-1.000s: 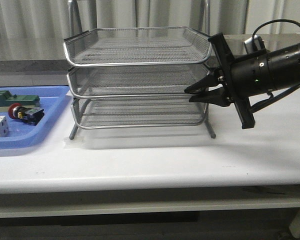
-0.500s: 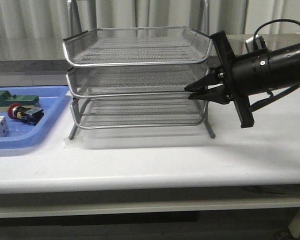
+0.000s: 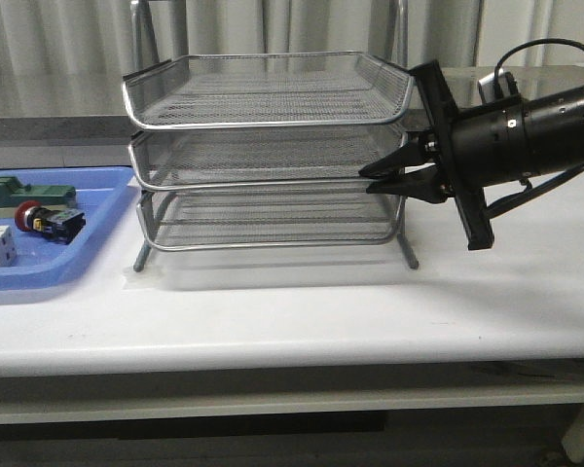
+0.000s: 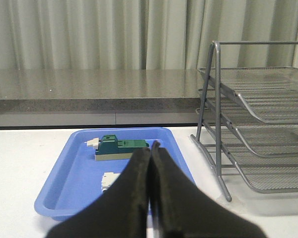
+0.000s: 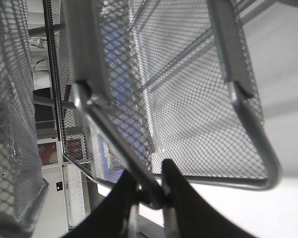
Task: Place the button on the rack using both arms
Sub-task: 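Grip the middle tray edge with the right gripper and pull it outward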
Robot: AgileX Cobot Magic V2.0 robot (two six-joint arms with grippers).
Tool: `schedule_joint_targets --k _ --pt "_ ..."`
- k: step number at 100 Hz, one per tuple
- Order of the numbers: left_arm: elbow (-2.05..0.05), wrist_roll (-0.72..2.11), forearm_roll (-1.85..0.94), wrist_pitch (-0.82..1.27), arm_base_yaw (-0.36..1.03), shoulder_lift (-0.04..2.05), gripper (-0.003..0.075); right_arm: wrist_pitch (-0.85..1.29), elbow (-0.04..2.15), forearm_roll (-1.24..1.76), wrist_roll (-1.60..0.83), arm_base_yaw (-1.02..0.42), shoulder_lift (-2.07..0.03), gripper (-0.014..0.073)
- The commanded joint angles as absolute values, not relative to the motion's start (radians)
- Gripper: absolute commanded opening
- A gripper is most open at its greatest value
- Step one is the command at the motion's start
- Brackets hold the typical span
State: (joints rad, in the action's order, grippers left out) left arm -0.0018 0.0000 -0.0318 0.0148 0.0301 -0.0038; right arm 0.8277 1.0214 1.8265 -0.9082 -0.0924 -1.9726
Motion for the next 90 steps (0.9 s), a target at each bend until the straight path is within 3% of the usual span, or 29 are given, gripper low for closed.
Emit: schedule_joint_targets --k 1,90 --pt "0.052 -0.012 -0.040 -0.063 0.040 -0.036 -0.0021 0.938 1.019 1.831 -0.930 -0.094 -1.921 -0.0039" --pt "0.052 -0.012 -0.040 -0.063 0.040 -0.036 -0.0021 0.987 0.680 1.824 -1.034 -0.091 -1.796 -0.0039"
